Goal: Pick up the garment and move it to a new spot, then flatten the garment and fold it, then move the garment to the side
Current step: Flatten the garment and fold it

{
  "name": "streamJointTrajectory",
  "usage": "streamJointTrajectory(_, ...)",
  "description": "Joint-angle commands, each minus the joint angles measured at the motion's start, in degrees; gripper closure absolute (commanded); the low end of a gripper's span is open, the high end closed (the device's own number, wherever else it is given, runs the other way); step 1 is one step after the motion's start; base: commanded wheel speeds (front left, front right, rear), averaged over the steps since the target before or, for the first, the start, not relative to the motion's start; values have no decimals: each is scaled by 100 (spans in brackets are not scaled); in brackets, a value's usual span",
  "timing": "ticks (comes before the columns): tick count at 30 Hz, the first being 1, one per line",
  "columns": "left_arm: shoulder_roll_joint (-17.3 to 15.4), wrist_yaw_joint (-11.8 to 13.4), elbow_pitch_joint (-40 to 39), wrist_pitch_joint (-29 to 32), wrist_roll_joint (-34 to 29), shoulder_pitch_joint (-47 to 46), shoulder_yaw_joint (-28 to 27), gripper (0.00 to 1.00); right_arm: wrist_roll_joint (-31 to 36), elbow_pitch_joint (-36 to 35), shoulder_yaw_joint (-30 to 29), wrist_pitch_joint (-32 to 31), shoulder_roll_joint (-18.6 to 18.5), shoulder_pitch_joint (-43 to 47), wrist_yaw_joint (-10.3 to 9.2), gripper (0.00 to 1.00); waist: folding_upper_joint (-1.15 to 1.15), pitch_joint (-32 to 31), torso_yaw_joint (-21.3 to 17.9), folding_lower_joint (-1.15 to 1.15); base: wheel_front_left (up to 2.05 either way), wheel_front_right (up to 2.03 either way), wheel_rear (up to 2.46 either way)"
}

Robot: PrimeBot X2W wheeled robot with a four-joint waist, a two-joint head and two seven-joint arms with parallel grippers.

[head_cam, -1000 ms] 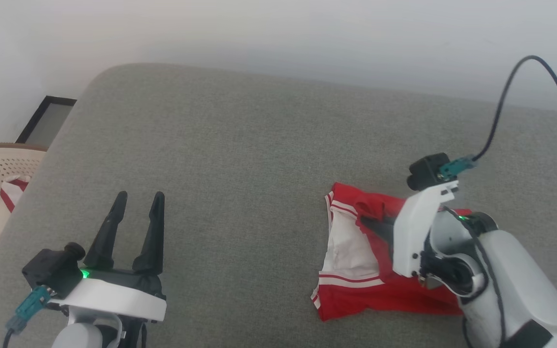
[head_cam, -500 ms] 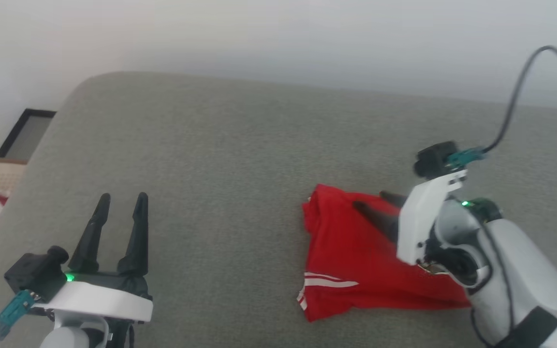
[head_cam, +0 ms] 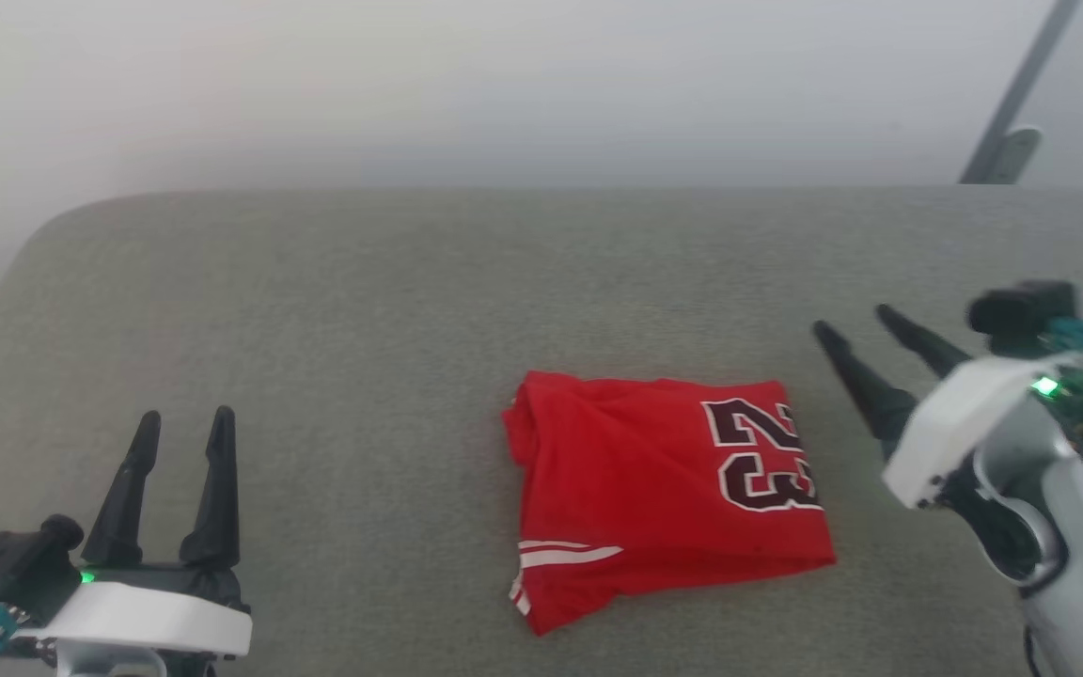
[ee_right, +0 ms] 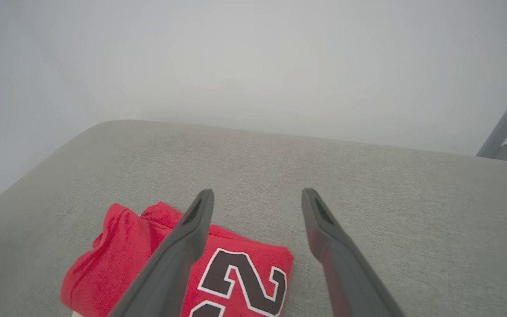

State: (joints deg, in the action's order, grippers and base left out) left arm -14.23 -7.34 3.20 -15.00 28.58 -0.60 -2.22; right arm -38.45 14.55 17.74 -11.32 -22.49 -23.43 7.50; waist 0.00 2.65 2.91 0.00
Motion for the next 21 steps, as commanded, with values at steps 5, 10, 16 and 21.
streamJointTrajectory(5, -57, -17, -50, -21, -24, 189, -138, 0, 404, 36, -353, 998, -127, 446, -3, 0, 0, -118, -352, 0, 0, 0, 0)
streamJointTrajectory(10, -86, -17, -85, -21, -1, 311, -230, 0, 835, 216, -556, 1671, -119, 786, -3, 0, 0, -187, -507, 0, 0, 0, 0)
streamJointTrajectory(16, -110, -17, -104, -21, -15, 414, -299, 0, 1018, 430, -738, 2110, 33, 1031, -3, 0, 0, -222, -587, 0, 0, 0, 0)
streamJointTrajectory(21, -104, -17, -78, -22, 0, 475, -374, 0, 1069, 637, -896, 2416, 161, 1242, -3, 0, 0, -257, -598, 0, 0, 0, 0)
